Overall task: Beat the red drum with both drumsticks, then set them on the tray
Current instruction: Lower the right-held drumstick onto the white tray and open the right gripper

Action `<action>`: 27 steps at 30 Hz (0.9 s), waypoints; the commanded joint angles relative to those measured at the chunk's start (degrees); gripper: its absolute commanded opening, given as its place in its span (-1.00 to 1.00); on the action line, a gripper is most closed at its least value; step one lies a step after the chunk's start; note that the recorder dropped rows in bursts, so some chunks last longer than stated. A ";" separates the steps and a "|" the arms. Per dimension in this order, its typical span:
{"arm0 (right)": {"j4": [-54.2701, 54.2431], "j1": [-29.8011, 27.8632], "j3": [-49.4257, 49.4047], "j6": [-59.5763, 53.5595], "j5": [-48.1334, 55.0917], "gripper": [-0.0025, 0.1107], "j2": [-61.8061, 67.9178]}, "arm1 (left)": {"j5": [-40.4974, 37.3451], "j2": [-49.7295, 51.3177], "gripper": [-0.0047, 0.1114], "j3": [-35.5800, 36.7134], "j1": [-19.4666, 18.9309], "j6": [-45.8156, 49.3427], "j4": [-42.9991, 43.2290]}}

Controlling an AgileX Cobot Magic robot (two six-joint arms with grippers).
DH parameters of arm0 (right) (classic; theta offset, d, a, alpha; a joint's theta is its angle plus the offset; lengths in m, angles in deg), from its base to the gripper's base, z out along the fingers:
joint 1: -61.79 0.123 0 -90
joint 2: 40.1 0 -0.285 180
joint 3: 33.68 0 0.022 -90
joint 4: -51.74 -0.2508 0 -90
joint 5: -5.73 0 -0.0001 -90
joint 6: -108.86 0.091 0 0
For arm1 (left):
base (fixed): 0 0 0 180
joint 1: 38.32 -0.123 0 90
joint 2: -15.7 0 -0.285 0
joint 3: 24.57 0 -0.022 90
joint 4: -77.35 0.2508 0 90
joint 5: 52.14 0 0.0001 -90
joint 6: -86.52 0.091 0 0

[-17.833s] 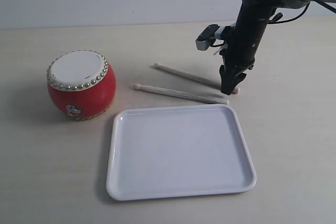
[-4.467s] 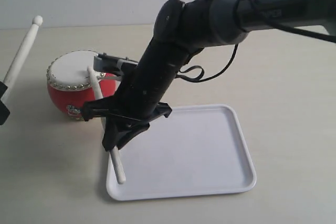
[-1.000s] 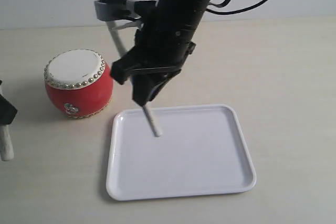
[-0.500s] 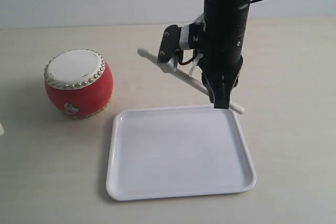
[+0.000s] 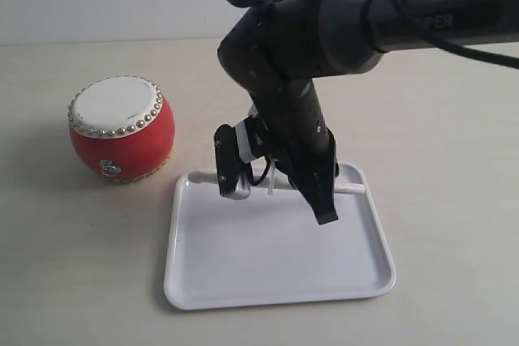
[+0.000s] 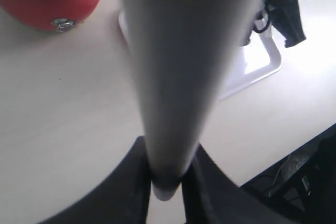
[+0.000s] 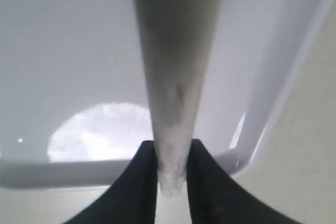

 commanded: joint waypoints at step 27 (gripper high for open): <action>-0.07 1.36 -0.18 8.10 -11.69 -0.72 3.66 | -0.07 -0.71 -0.92 0.36 0.21 0.88 -2.10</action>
